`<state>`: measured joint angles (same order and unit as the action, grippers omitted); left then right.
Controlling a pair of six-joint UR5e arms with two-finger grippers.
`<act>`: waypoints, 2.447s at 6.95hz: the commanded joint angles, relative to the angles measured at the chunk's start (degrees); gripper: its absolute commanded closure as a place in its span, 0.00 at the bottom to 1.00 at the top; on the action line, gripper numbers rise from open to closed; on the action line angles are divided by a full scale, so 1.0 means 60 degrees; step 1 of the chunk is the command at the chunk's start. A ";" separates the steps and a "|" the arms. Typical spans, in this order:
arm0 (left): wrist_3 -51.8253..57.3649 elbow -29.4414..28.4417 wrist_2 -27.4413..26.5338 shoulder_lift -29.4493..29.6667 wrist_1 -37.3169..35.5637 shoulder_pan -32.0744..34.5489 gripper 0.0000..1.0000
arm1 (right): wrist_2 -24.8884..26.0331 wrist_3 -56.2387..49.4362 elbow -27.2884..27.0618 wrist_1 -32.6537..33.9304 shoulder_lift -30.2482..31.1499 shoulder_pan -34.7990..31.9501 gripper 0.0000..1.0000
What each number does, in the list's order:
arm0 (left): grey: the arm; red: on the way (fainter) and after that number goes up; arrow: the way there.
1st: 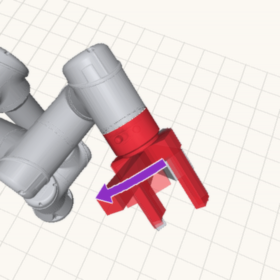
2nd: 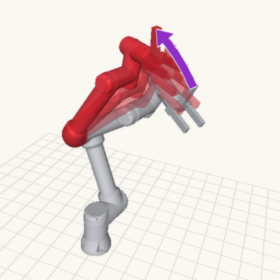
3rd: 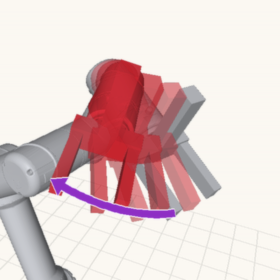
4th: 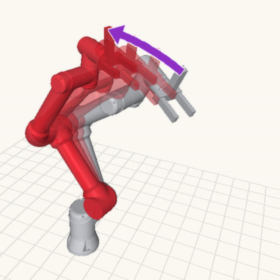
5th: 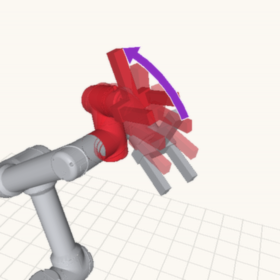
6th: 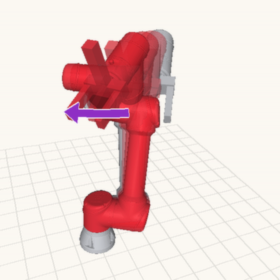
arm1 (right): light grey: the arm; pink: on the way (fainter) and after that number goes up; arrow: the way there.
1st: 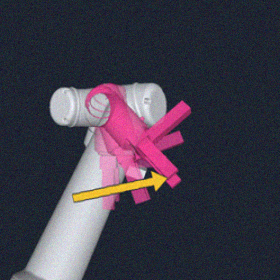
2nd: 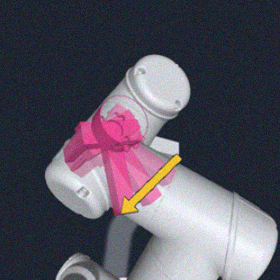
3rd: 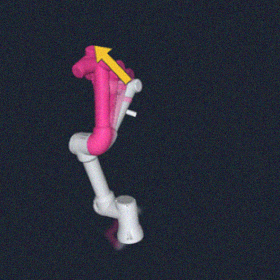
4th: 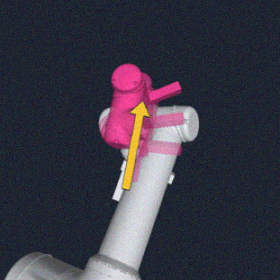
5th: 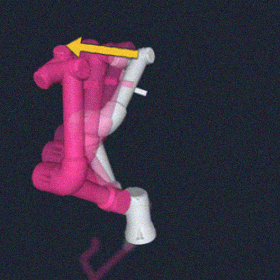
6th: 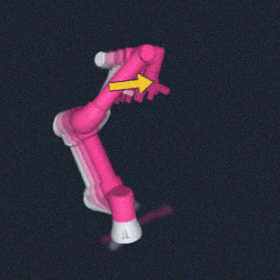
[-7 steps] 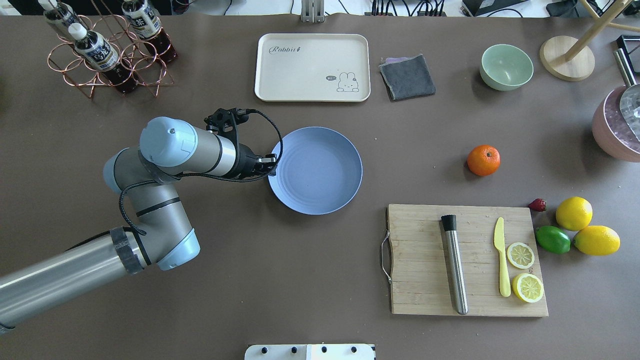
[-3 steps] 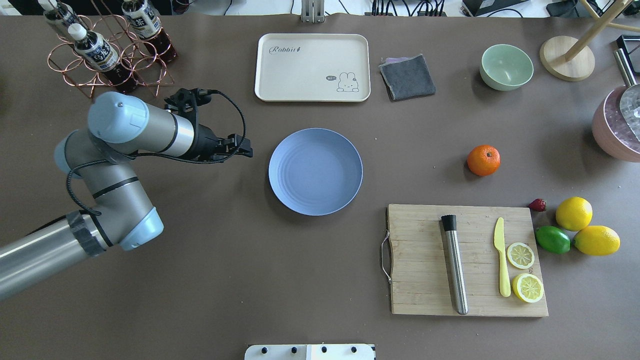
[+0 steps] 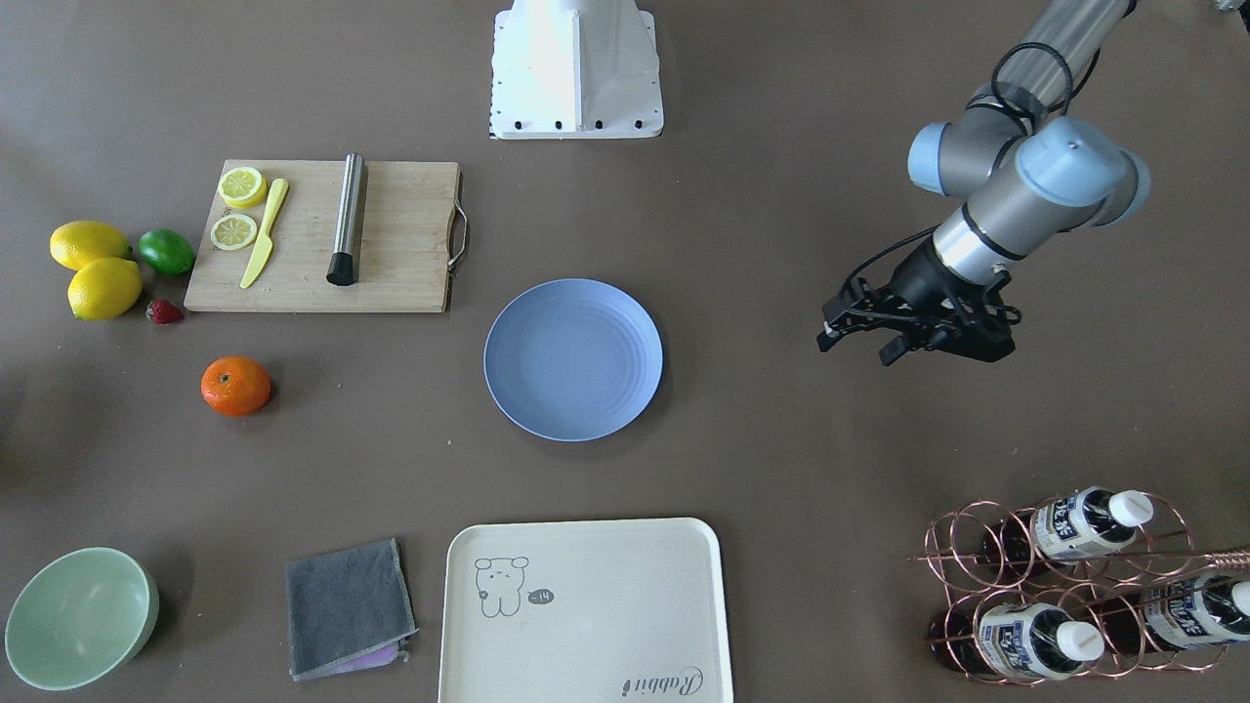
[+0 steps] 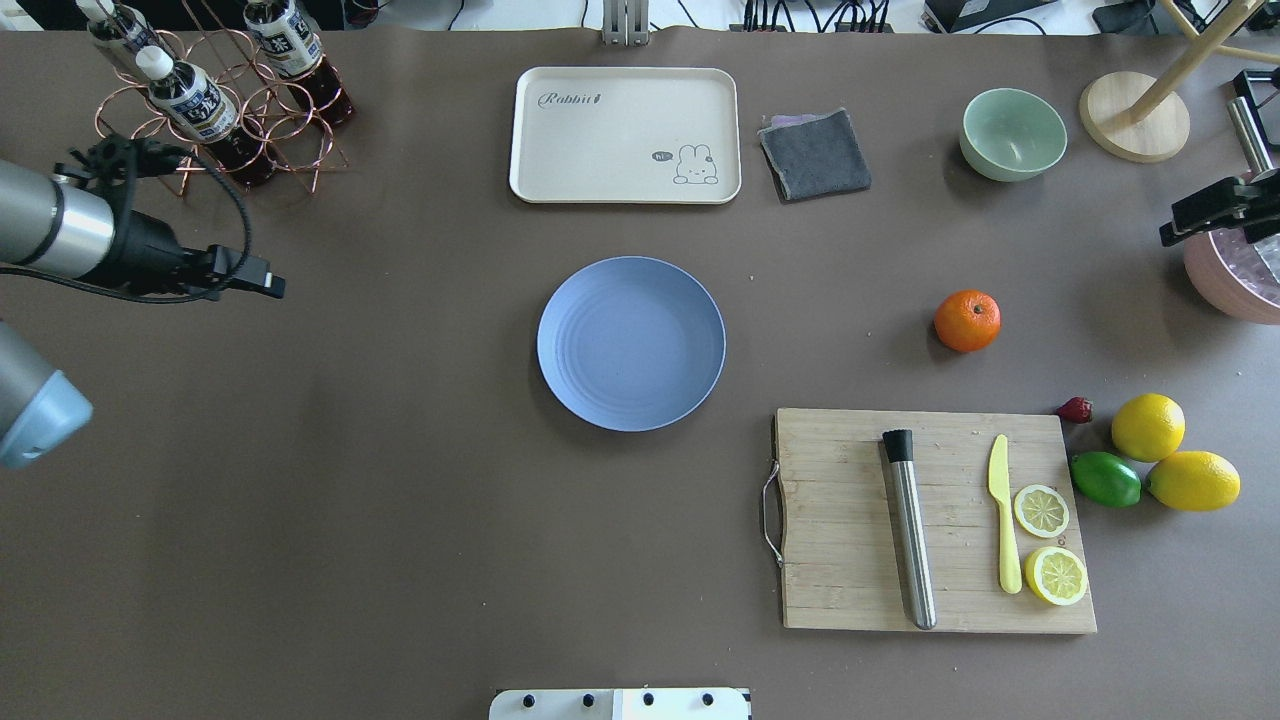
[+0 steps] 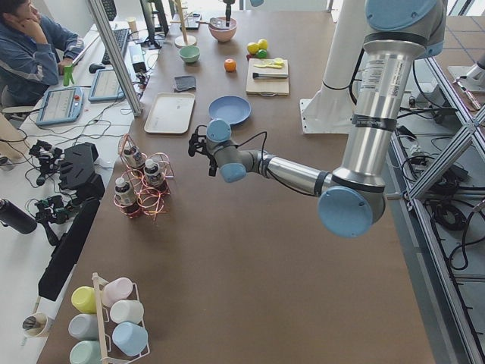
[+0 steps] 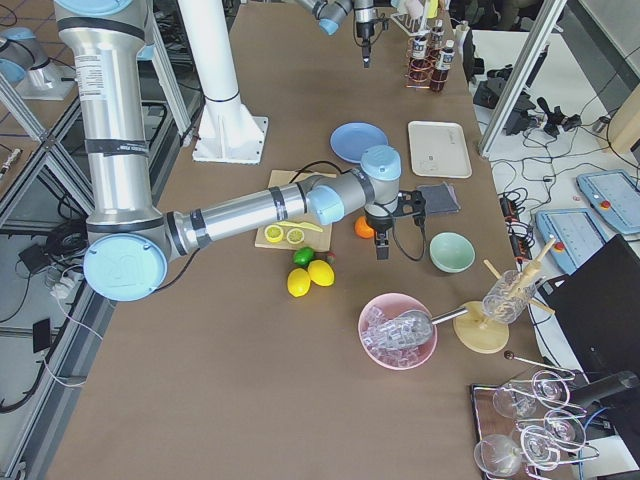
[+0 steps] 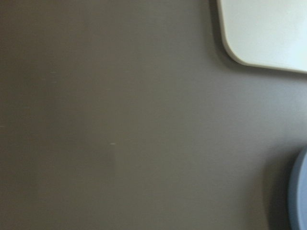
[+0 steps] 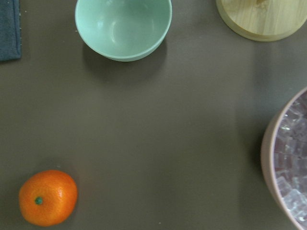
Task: Pick orange to plate
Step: 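Withdraw the left gripper while the right gripper reaches toward the orange, then lower the right gripper onto the orange, close and lift it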
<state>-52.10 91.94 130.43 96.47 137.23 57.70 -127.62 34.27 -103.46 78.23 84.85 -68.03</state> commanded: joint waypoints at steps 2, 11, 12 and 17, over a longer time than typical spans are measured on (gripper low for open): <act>0.5516 -0.0583 0.1929 -0.1678 -0.1025 0.3613 0.01 | 0.1786 0.2358 0.0409 0.0028 -0.1349 0.2326 0.00; 0.7263 -0.0661 0.1934 -0.1752 -0.2057 0.4562 0.01 | 0.1818 0.2929 0.2582 -0.1715 -0.1807 0.3150 0.05; 0.7263 -0.0660 0.1934 -0.1767 -0.2057 0.4562 0.01 | 0.1818 0.3105 0.2538 -0.1730 -0.1764 0.3252 0.05; 0.7248 -0.0631 0.1934 -0.1767 -0.2057 0.4562 0.01 | 0.1832 0.3546 0.2085 -0.1672 -0.1704 0.3473 1.00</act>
<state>-8.58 88.14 142.00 85.87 124.89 85.08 -116.63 55.20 -89.83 67.96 74.72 -47.24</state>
